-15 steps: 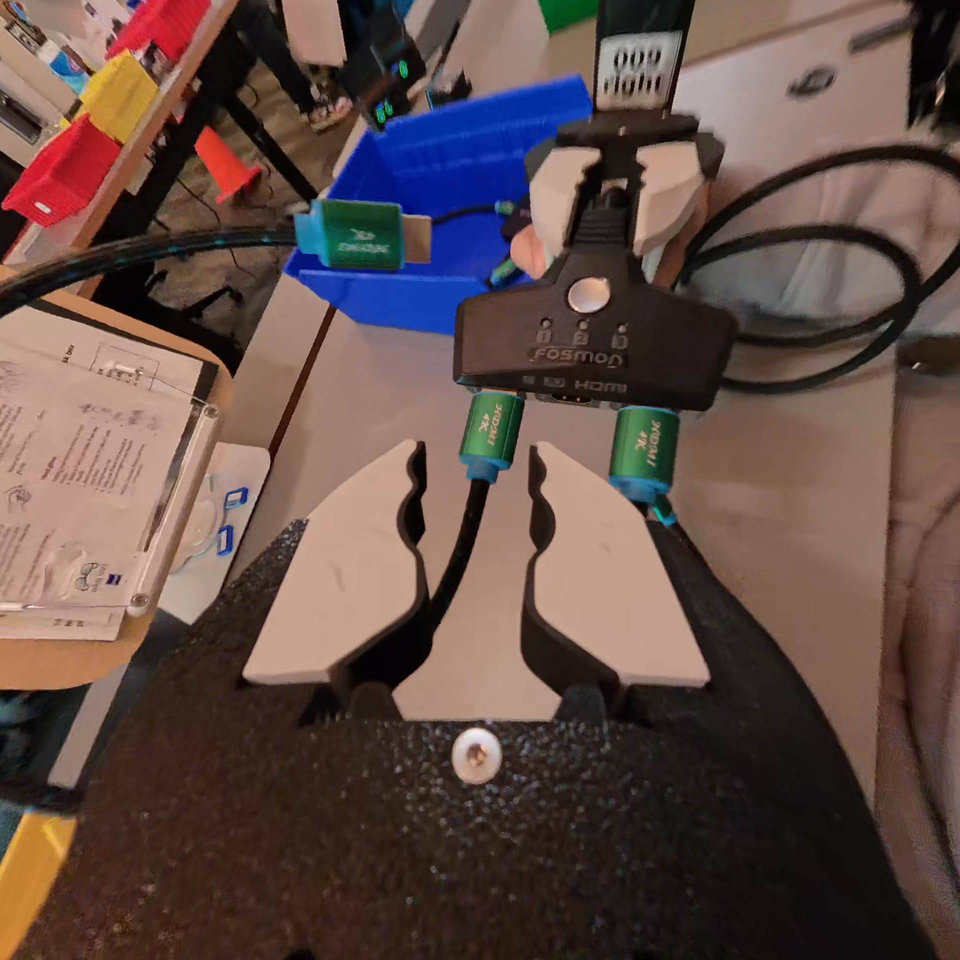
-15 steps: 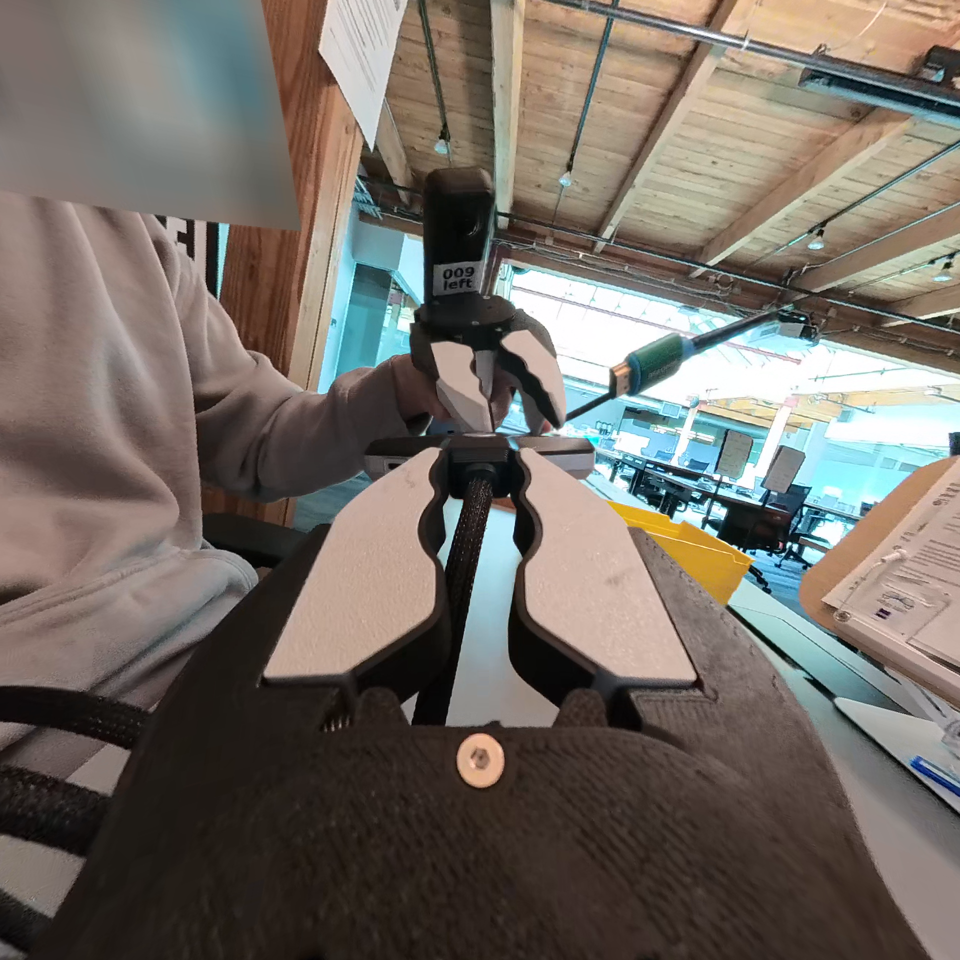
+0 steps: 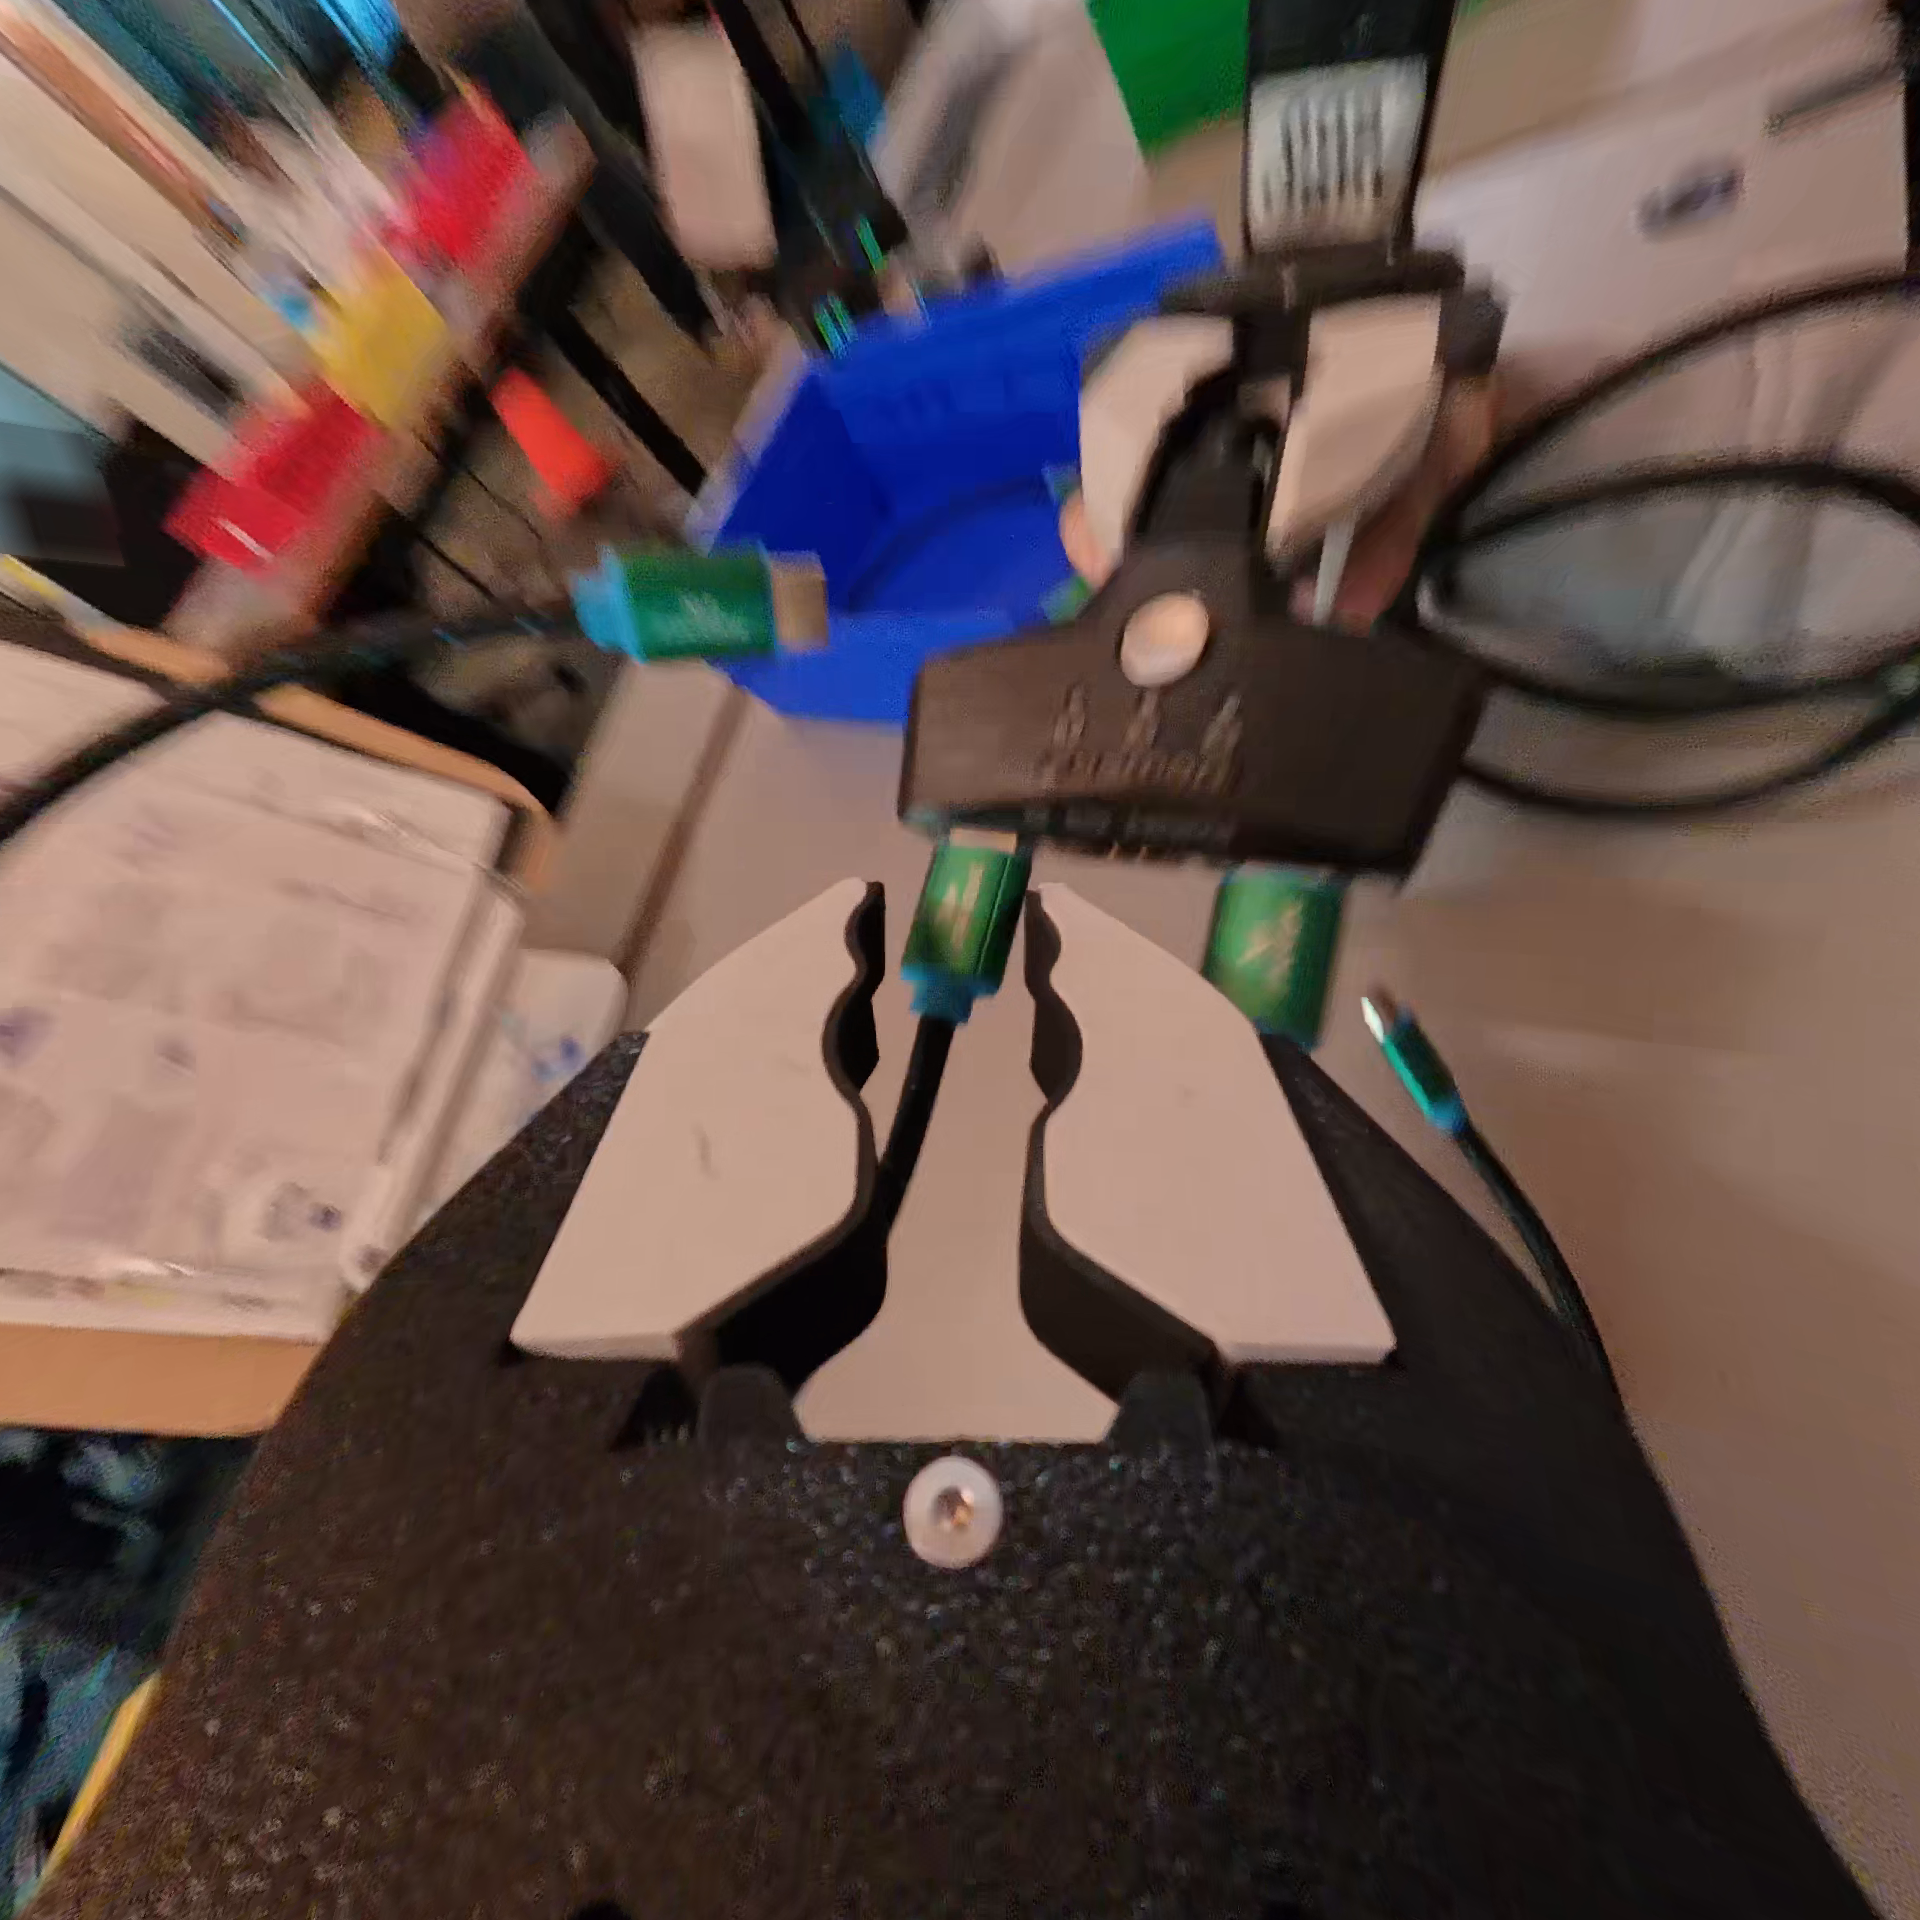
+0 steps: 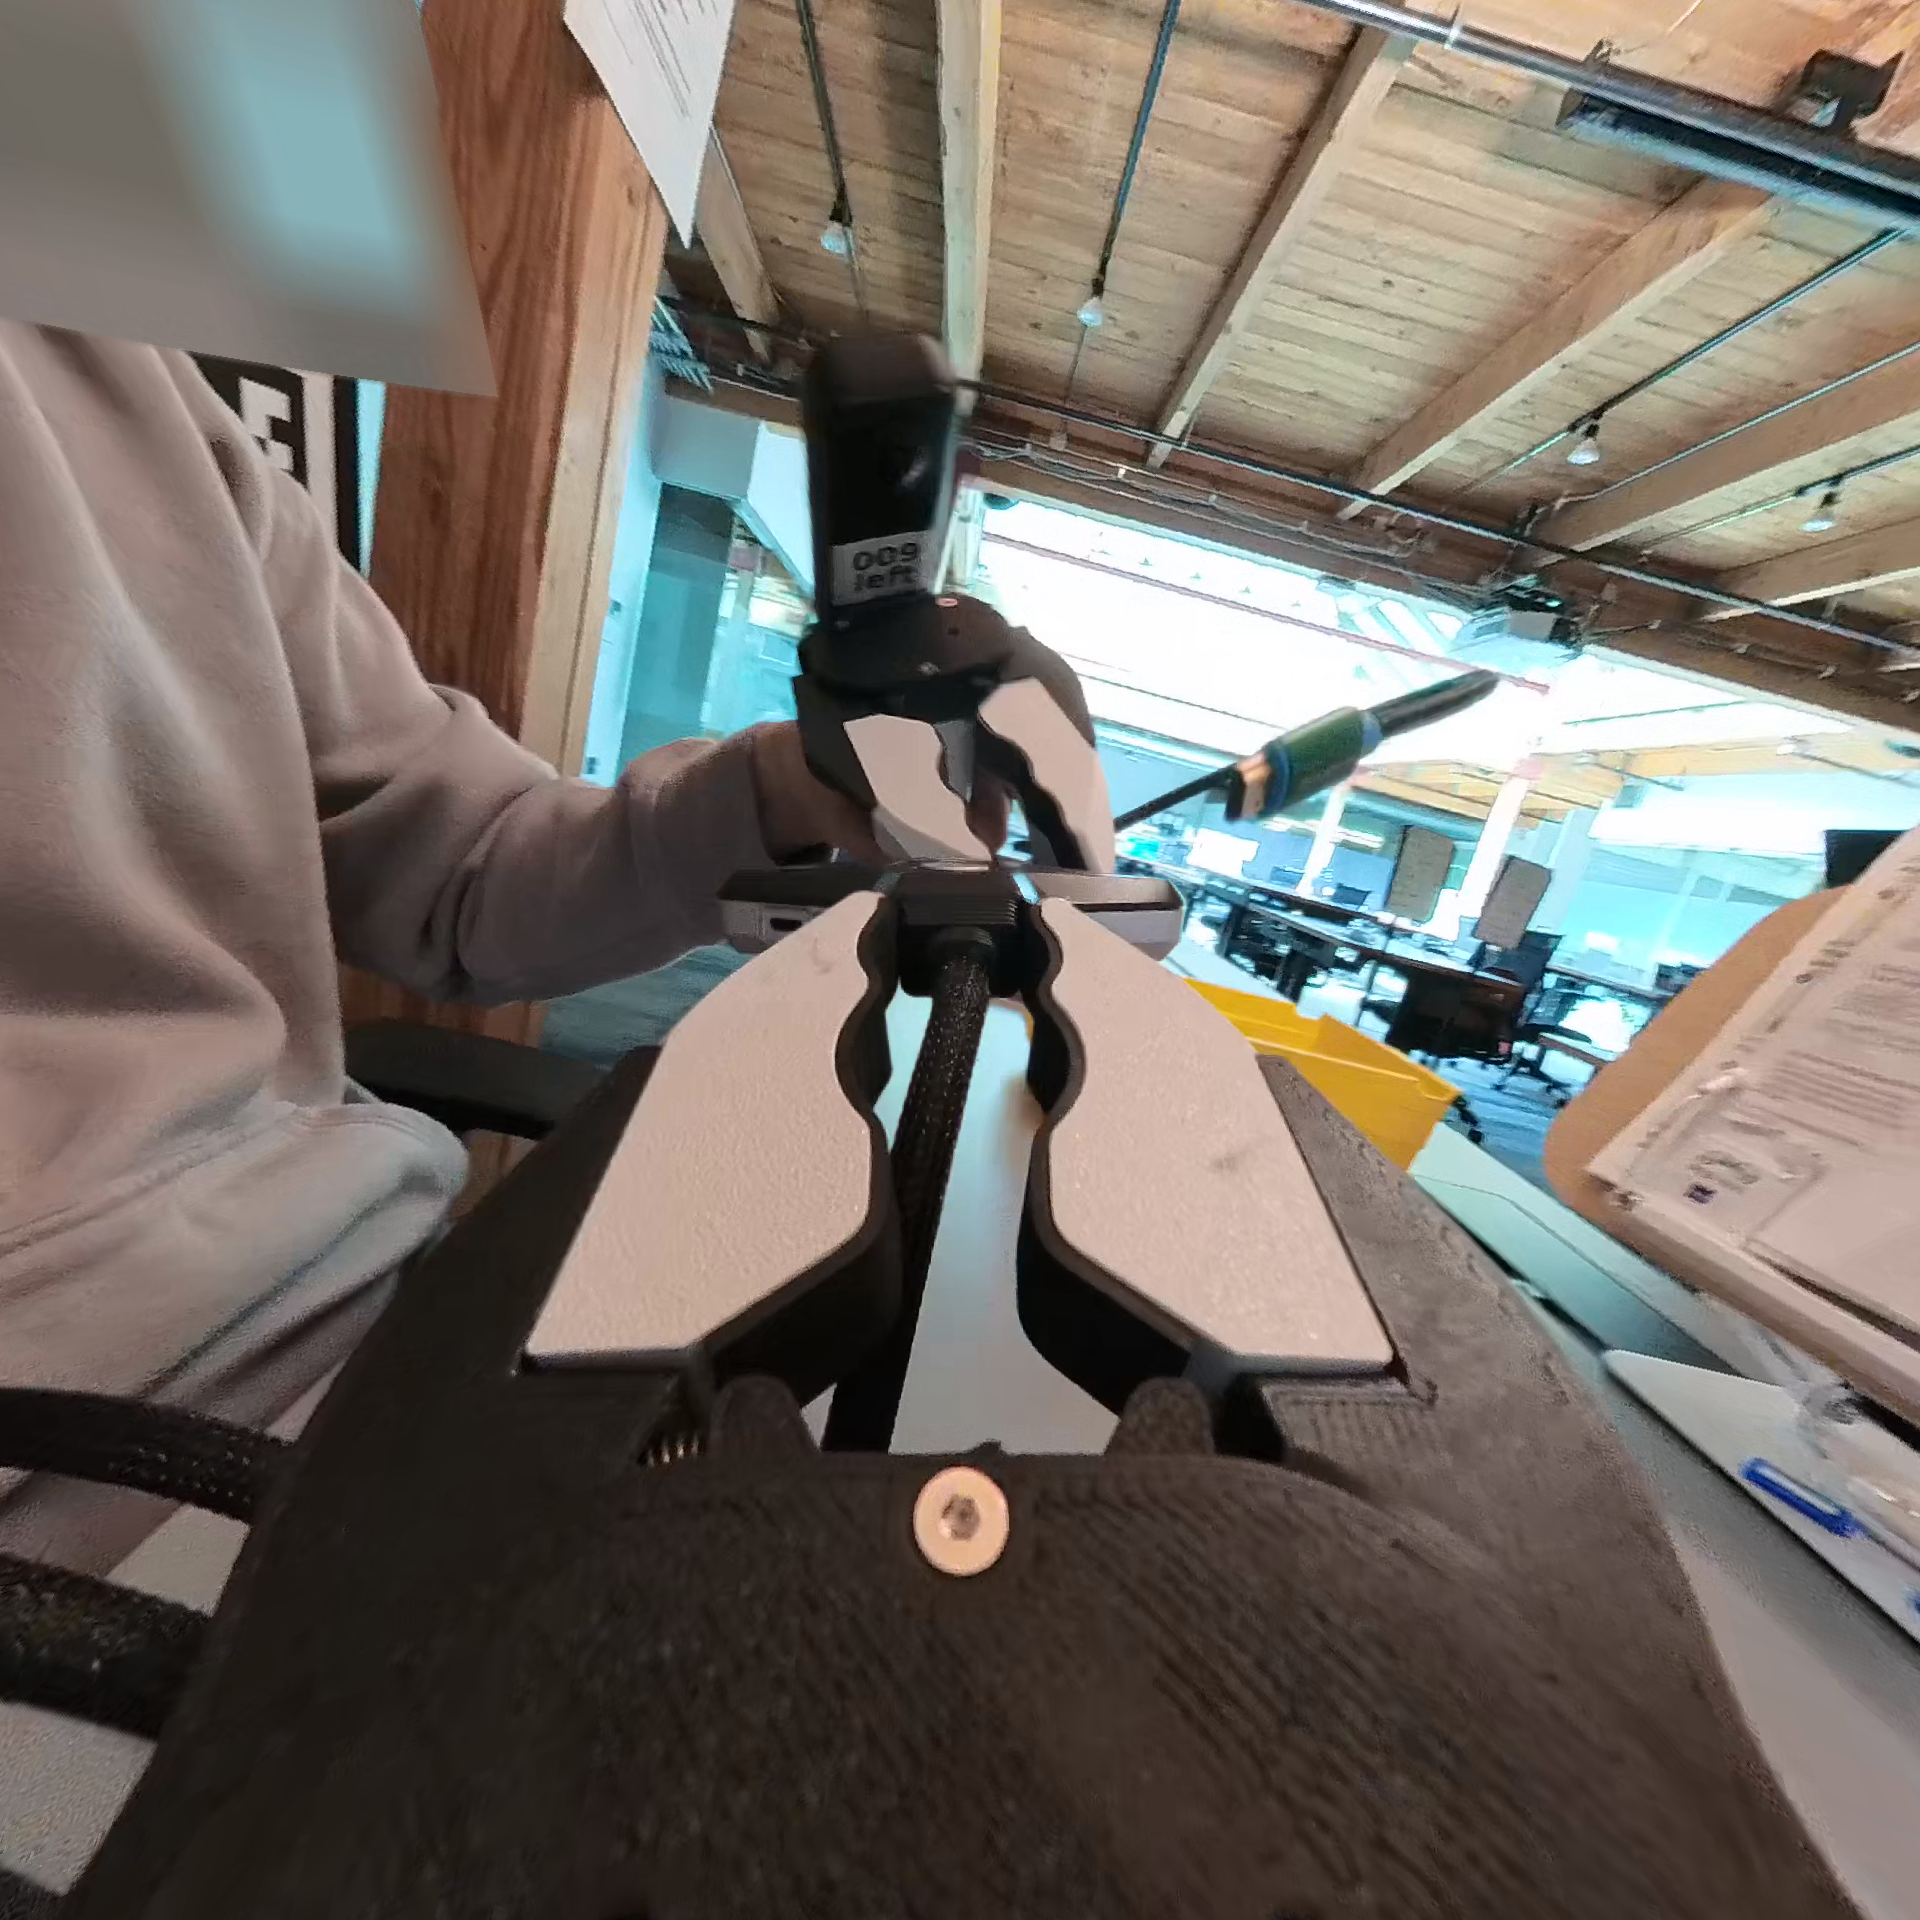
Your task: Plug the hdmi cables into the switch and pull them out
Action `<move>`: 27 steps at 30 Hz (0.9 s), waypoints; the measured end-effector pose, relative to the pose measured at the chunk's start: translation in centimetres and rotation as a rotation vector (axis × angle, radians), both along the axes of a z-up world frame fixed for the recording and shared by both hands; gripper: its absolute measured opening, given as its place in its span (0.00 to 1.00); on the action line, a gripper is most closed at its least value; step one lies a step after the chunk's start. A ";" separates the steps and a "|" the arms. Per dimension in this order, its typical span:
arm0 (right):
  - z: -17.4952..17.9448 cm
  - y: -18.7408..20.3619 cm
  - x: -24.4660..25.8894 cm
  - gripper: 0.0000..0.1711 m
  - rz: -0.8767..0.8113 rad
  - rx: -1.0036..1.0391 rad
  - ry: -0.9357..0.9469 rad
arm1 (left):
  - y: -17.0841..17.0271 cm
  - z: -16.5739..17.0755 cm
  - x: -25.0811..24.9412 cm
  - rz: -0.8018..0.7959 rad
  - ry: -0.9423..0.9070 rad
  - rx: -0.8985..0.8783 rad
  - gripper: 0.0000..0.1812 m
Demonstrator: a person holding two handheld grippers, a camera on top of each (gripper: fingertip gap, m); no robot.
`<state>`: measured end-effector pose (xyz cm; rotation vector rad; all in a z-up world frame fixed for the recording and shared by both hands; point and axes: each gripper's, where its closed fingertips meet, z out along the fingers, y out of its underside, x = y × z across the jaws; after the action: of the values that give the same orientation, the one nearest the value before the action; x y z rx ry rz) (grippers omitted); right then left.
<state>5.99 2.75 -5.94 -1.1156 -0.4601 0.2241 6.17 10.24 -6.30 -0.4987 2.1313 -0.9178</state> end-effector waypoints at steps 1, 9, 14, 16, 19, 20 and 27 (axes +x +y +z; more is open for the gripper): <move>0.2 0.2 0.3 0.13 -0.042 0.001 -0.012 | -0.4 2.0 -0.3 -0.014 -0.108 -0.045 0.15; 5.8 -5.6 9.5 0.13 -0.696 0.109 -0.070 | 1.6 7.5 -3.6 0.039 -0.371 -0.215 0.11; 11.0 -12.7 15.7 0.13 -1.196 0.256 -0.185 | 4.0 0.1 -1.9 0.129 -0.213 -0.030 0.14; 11.9 -14.6 18.1 0.13 -1.383 0.249 -0.267 | 3.7 -1.1 -1.7 0.113 -0.186 -0.029 0.14; 11.3 -16.0 21.7 0.13 -1.590 0.198 -0.329 | 2.9 -2.2 -1.4 0.089 -0.135 -0.069 0.15; 10.4 -16.0 22.7 0.13 -1.632 0.169 -0.330 | 2.8 -2.6 -1.3 0.084 -0.116 -0.081 0.15; 2.2 -13.1 24.7 0.13 -1.697 -0.088 -0.503 | 3.0 -4.0 -0.8 0.084 -0.070 -0.127 0.15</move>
<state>30.71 -10.37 -3.72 -1.3047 0.1819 -1.5448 5.42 13.25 -10.31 -0.6064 1.9828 -1.0119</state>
